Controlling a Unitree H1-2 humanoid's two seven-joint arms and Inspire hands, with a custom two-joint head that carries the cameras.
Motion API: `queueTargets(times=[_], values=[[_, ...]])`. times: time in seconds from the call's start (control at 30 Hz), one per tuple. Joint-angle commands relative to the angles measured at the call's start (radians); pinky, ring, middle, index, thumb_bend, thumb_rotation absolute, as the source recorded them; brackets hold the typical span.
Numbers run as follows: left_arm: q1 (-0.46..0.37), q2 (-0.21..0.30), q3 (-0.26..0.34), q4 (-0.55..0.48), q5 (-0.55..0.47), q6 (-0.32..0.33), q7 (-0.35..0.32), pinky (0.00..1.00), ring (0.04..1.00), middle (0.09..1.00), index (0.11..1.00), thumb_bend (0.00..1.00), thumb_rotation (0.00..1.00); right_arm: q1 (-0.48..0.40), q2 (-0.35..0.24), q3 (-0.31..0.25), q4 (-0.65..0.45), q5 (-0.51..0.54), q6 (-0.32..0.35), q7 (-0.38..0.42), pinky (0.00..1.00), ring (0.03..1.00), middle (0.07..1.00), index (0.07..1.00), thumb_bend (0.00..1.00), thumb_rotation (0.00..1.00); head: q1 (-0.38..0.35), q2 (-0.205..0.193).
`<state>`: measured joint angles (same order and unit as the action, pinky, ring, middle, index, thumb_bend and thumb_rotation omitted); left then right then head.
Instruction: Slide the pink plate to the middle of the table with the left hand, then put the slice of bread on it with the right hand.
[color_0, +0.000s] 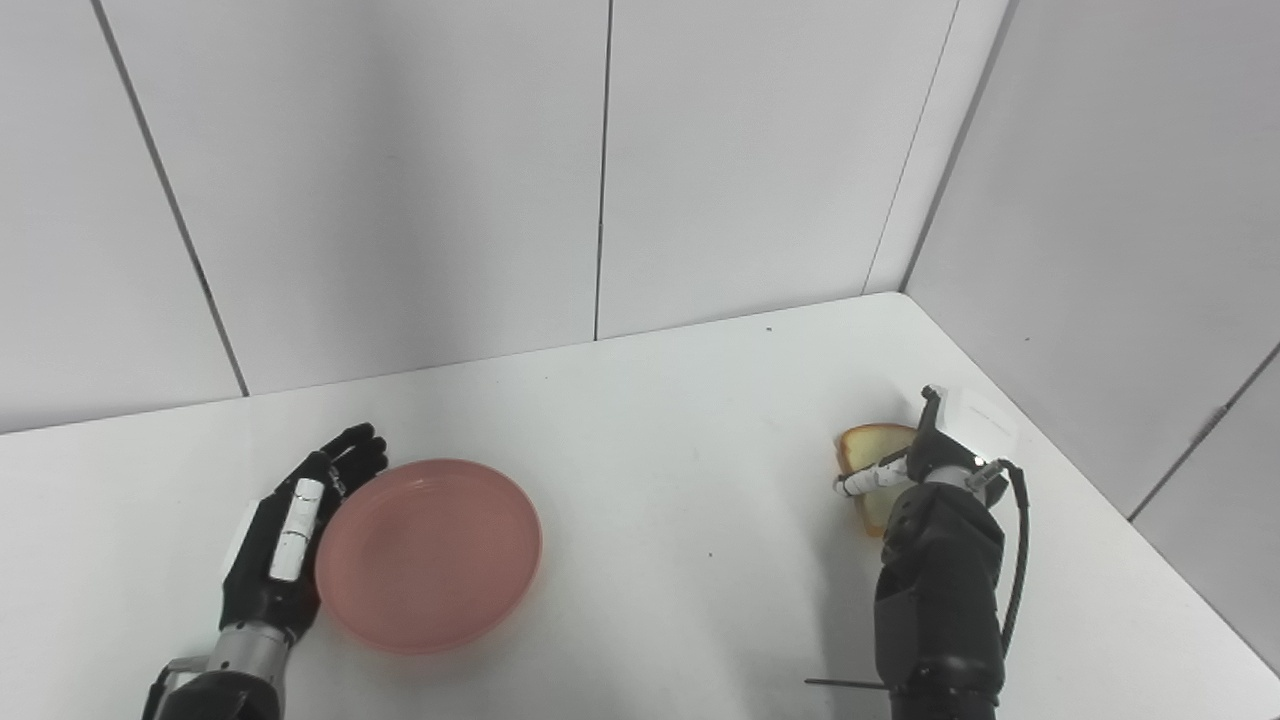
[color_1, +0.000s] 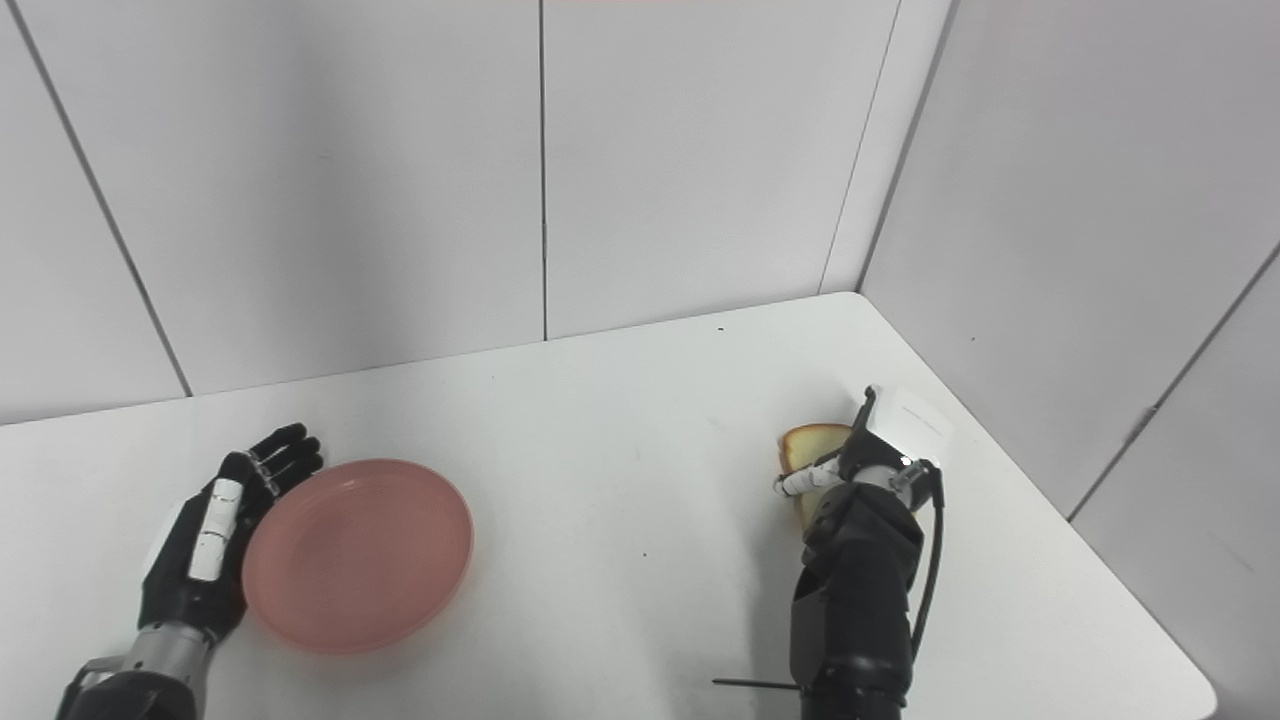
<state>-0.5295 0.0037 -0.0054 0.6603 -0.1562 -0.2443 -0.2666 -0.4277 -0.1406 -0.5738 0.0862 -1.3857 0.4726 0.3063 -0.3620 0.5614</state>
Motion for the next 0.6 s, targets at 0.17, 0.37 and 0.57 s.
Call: queueTargets(times=[0.17, 0.37, 0.57], values=[[0.037, -0.006, -0.007, 0.026, -0.002, 0.010, -0.013, 0.85, 0.819, 0.797, 0.731, 0.80, 0.83, 0.024, -0.035, 0.045, -0.009, 0.027, -0.003, 0.014, 0.24, 0.346, 0.489, 0.867, 0.57, 0.00, 0.003, 0.004], [0.043, -0.009, -0.010, 0.003, 0.002, 0.024, -0.010, 0.84, 0.818, 0.797, 0.730, 0.80, 0.83, 0.047, -0.068, 0.121, -0.031, 0.072, -0.003, 0.025, 0.32, 0.445, 0.491, 0.817, 0.56, 0.00, 0.010, 0.002], [0.037, -0.010, -0.013, 0.025, 0.005, 0.011, -0.009, 0.84, 0.817, 0.795, 0.733, 0.80, 0.83, 0.047, -0.108, 0.227, -0.073, 0.075, -0.003, 0.087, 0.43, 0.509, 0.493, 0.708, 0.55, 0.00, 0.023, -0.001]])
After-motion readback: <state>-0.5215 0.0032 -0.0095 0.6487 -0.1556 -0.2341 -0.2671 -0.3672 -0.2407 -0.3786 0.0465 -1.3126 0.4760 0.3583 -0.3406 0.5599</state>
